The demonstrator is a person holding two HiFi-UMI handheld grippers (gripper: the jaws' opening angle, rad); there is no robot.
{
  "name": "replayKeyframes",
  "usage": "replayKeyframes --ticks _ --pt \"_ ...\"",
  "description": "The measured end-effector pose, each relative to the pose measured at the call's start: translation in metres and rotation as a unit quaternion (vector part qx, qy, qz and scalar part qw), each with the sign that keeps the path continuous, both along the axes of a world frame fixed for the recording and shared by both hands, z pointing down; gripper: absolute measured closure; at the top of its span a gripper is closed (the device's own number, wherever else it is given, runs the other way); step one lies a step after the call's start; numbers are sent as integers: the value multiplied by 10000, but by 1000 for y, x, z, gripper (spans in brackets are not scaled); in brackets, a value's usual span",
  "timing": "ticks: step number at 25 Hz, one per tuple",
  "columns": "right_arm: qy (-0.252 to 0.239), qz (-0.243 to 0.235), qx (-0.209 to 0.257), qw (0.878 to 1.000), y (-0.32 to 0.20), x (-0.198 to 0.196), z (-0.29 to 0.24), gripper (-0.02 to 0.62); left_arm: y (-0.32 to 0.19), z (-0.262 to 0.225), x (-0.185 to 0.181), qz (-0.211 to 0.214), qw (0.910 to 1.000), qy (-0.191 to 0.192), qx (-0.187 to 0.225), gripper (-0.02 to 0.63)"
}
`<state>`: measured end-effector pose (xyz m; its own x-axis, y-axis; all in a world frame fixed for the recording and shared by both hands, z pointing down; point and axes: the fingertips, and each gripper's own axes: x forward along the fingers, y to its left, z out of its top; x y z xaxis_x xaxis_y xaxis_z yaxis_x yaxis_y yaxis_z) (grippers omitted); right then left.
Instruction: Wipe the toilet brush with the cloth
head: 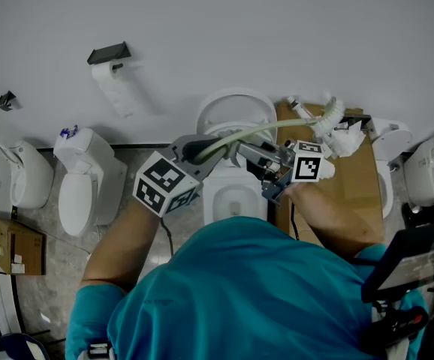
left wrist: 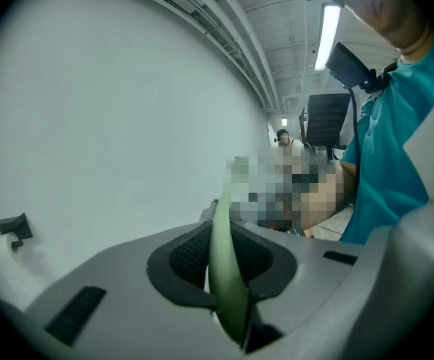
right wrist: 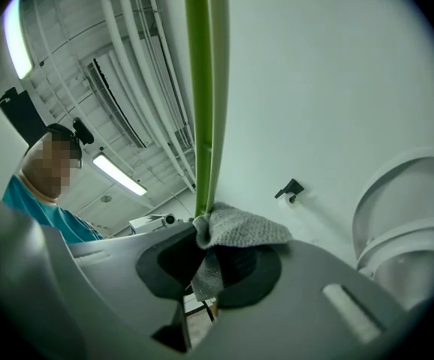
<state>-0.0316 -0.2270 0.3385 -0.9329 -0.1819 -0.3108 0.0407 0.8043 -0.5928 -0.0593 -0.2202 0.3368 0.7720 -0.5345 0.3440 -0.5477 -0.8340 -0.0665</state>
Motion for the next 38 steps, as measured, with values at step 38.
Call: replayKeyframes --ticks 38 --pt "-172 532 37 9984 -16 40 -3 560 -1 4 -12 -52 9999 -25 -141 548"
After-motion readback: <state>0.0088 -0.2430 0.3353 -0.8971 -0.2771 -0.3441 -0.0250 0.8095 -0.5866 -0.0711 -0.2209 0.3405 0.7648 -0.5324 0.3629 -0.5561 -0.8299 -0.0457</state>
